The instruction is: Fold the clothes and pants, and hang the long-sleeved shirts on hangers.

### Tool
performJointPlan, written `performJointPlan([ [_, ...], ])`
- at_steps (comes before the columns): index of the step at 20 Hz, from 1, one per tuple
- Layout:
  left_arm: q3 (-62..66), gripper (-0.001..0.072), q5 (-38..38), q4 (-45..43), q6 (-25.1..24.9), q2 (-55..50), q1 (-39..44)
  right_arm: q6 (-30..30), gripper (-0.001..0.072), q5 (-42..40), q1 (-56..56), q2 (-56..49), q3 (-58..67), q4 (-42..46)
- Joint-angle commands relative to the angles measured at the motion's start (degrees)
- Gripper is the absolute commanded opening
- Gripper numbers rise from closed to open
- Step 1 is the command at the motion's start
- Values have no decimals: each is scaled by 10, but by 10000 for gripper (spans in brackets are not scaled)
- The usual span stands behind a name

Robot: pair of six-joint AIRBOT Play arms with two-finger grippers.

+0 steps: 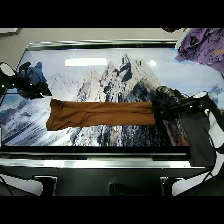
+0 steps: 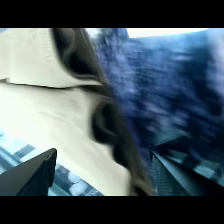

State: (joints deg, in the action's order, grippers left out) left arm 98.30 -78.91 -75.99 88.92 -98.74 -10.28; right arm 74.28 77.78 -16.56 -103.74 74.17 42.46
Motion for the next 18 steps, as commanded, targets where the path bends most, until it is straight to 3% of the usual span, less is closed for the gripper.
performJointPlan([
  [1,1,492,-2,-1,3,2,0,-12,650,-54,37,-19,-6,-13],
  [2,1,491,-2,-1,3,2,0,-12,629,-73,51,-19,-6,-12],
  [3,1,491,-2,2,3,2,0,-12,544,-89,63,-19,-6,-13],
  [4,1,491,-2,15,2,2,0,-12,432,-101,74,-19,-6,-9],
  [6,1,489,-2,64,-8,1,0,-12,79,-104,87,-18,-5,1],
  [7,1,486,-1,93,-11,1,1,-9,31,-99,87,-13,-5,3],
  [8,1,441,3,119,-9,0,3,-3,31,-93,85,-3,-2,13],
  [9,0,226,7,145,-9,0,11,22,30,-81,82,10,10,50],
  [10,-1,59,15,162,-2,-1,23,50,30,-62,82,24,25,90],
  [11,-1,18,26,172,14,-3,42,78,30,-34,82,40,46,135],
  [14,-1,17,69,174,73,-27,125,144,30,41,82,86,114,242],
  [18,0,17,152,215,102,-76,259,198,31,71,82,148,176,304],
])
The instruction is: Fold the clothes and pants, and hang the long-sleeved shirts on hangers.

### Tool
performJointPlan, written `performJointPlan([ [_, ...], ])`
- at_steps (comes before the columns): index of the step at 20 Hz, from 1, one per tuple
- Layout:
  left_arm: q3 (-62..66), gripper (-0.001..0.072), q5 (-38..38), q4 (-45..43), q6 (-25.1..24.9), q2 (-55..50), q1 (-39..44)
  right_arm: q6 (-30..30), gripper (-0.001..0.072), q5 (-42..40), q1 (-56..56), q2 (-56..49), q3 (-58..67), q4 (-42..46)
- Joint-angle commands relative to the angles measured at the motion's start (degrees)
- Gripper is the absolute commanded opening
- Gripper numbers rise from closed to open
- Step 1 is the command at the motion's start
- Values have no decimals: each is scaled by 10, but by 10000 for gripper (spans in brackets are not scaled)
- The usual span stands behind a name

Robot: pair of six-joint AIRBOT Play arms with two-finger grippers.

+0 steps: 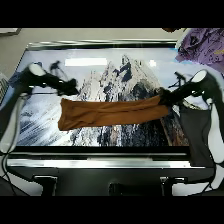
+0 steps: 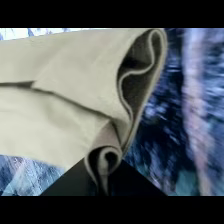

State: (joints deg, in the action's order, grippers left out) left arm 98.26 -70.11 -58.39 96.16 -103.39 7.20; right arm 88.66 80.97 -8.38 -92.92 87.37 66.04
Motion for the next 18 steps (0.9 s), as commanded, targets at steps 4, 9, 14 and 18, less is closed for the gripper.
performJointPlan([
  [4,1,17,155,133,30,-79,200,75,31,59,1,79,56,93],
  [9,2,17,243,253,46,-137,299,94,31,85,0,129,56,122],
  [14,2,16,278,316,47,-163,344,104,31,115,1,177,56,141],
  [18,2,16,316,365,55,-178,367,104,31,133,1,202,56,141],
])
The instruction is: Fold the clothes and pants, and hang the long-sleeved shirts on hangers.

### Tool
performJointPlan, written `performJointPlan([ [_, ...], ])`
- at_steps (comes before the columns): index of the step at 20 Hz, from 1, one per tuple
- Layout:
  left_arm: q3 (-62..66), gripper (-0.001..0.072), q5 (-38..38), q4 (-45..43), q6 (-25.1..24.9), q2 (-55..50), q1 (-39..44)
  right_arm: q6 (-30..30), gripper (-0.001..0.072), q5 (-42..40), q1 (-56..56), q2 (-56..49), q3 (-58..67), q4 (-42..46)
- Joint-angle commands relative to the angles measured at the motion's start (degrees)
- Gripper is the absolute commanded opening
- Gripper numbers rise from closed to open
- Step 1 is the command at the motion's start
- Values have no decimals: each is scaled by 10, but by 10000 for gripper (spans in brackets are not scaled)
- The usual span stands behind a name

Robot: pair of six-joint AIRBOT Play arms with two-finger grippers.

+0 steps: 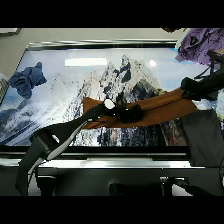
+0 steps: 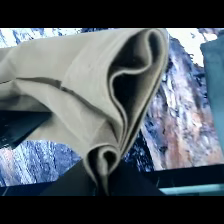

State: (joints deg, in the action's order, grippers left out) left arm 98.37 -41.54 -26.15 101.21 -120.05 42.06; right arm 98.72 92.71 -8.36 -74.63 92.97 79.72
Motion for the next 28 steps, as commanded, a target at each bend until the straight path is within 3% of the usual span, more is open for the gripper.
performJointPlan([
  [1,1,16,31,43,8,-13,21,3,31,18,0,22,0,4],
  [5,2,15,27,41,9,-9,16,1,31,14,0,27,0,26],
  [9,2,15,-37,-23,9,33,-28,1,31,8,0,27,0,27],
  [15,2,15,-259,-346,111,172,-142,58,32,-60,27,26,0,-107],
  [20,2,17,-406,-557,106,289,-233,142,32,-130,172,12,0,-105],
  [23,2,17,-432,-577,75,335,-284,209,32,-207,269,-16,0,-105],
  [28,2,17,-442,-577,70,369,-333,279,32,-303,388,-94,0,-105],
])
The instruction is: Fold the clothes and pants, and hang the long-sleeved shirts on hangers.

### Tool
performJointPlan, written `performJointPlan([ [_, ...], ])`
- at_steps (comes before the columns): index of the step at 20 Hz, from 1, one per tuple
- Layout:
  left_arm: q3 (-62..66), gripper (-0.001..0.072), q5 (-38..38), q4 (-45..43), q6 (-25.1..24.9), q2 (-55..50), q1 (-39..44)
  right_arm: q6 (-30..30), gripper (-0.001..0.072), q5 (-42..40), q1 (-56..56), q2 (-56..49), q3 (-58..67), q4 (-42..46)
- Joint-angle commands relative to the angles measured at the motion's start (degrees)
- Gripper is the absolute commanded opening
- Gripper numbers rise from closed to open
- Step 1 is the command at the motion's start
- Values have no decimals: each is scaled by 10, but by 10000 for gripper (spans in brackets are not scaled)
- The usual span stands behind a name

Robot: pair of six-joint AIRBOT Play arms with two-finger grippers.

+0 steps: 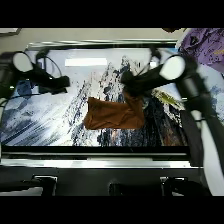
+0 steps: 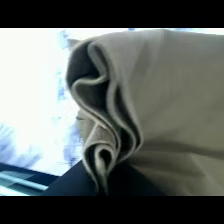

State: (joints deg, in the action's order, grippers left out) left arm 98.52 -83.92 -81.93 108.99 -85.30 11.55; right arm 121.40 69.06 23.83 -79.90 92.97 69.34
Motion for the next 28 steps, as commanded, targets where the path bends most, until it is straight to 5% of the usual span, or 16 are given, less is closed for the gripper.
performJointPlan([
  [1,0,17,-19,-19,-15,23,-31,60,32,-79,81,-57,0,-2],
  [14,0,17,-16,-22,-25,23,-33,84,41,-188,122,-176,0,-33],
  [18,0,17,-16,-23,-25,22,-33,60,195,-185,122,-187,0,-54],
  [20,0,17,-16,-28,-25,22,-33,28,447,-184,122,-187,0,-80],
  [21,0,17,-16,-28,-25,21,-33,19,490,-184,122,-186,0,-90],
  [28,0,17,-16,-28,-25,21,-33,-48,515,-112,24,-120,0,-94],
])
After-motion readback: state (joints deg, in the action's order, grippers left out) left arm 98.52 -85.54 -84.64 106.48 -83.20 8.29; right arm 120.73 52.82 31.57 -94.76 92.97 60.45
